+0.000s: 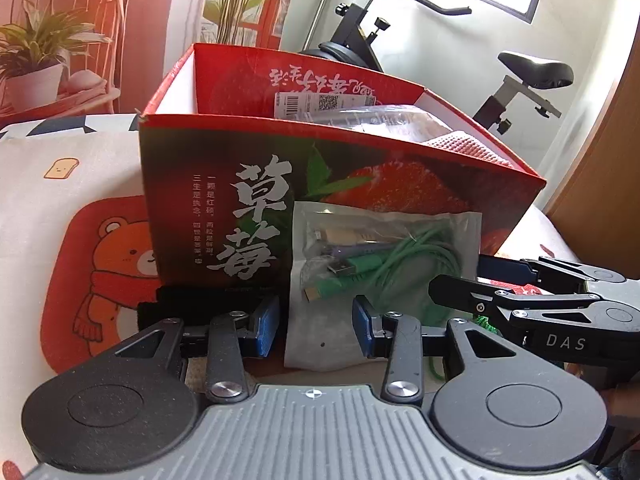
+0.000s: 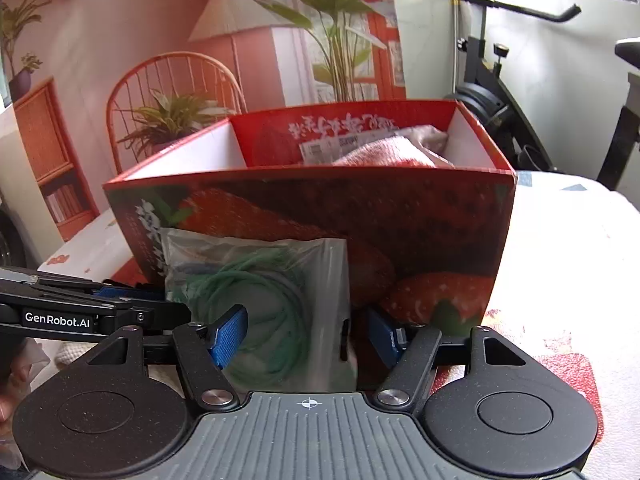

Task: Organize soft objects
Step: 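Lift the cable bag with both tools and carry it over the box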

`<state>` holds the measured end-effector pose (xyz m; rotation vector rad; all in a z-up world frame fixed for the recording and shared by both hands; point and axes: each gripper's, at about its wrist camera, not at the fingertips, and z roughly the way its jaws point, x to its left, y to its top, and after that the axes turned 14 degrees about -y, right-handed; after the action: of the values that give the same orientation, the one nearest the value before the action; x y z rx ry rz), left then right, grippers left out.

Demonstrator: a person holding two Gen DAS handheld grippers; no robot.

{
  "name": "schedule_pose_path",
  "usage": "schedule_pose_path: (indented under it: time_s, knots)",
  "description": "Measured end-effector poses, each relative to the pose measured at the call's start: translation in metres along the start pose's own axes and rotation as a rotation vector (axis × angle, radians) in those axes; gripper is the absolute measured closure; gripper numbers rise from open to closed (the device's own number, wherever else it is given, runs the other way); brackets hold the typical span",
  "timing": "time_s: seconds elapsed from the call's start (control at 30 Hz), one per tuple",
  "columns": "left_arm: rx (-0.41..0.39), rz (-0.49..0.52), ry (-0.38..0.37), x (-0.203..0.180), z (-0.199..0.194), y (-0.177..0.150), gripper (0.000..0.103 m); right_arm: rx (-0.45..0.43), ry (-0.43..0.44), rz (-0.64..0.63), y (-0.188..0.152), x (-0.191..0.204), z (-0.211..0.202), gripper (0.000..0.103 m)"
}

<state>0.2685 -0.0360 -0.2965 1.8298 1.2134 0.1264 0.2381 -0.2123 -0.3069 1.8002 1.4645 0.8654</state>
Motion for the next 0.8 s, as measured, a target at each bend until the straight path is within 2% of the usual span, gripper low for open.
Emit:
schedule_pose_path:
  time_s: [0.27, 0.5, 0.57, 0.67, 0.8]
  knots:
    - [0.003, 0.0, -0.014, 0.002, 0.003, 0.005, 0.06, 0.03, -0.009, 0.053, -0.004, -0.007, 0.003, 0.045]
    - [0.007, 0.019, -0.018, -0.006, 0.005, 0.003, 0.061, 0.029, 0.033, 0.062, -0.006, -0.008, 0.004, 0.066]
    - [0.021, 0.027, -0.025, -0.008, 0.006, 0.003, 0.07, 0.025, 0.037, 0.053, -0.006, -0.004, 0.002, 0.07]
    - [0.029, 0.04, -0.026, -0.011, 0.004, 0.002, 0.071, 0.021, 0.039, 0.045, -0.004, 0.002, -0.002, 0.076]
    - [-0.001, 0.037, -0.046, -0.012, -0.008, 0.002, 0.072, -0.003, 0.034, 0.033, -0.001, 0.005, -0.013, 0.077]
